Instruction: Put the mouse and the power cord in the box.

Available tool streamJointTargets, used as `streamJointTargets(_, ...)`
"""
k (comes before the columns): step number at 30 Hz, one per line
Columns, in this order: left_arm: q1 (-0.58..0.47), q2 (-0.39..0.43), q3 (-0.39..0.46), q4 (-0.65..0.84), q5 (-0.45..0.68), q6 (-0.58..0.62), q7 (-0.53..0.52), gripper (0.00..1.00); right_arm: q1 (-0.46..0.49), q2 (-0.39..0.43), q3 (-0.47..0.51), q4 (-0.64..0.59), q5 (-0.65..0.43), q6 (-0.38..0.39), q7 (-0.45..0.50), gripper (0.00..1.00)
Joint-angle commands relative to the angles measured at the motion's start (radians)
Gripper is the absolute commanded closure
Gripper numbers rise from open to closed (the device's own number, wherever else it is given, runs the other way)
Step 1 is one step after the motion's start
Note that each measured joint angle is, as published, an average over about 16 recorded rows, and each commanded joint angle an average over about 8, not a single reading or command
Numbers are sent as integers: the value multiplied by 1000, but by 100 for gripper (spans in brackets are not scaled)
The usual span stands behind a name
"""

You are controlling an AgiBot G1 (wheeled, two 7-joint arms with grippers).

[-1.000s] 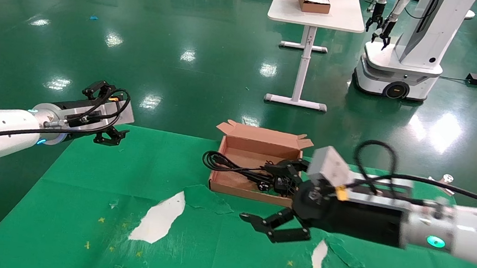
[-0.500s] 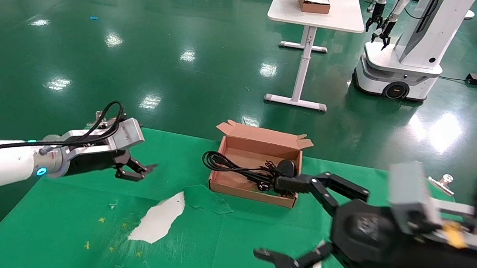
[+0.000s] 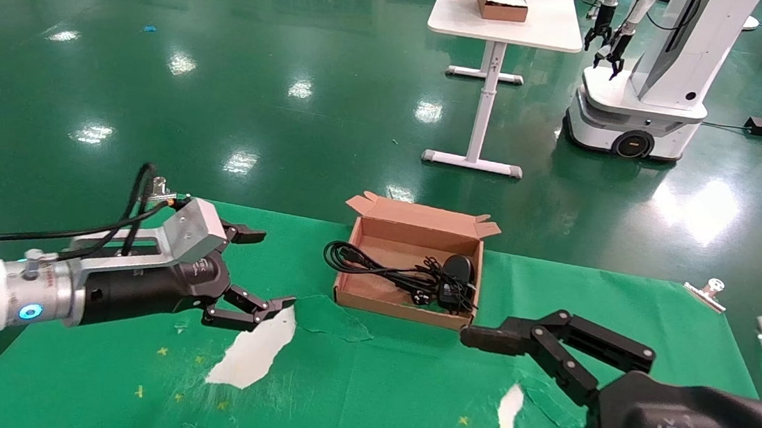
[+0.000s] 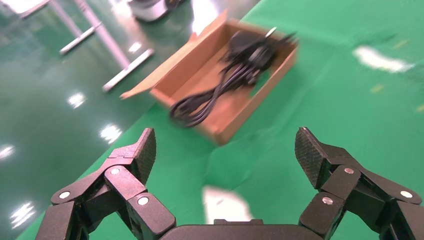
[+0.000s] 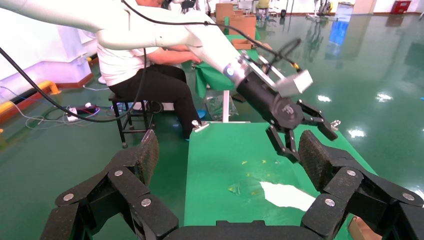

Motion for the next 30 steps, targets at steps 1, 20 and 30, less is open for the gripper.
streamJointTargets(1,21,-13,-32,-24,-26,37,-10,0,0,0,0,0,0,0,0,0)
streamJointTargets(20,218,-141,-334,-252,-268,386,-109,0,1,1,-2,0,1,0,-1,0)
streamJointTargets(30,313,-202,-481,-362,-385,554,-156,0,0,1,-2,0,2,0,-1,0)
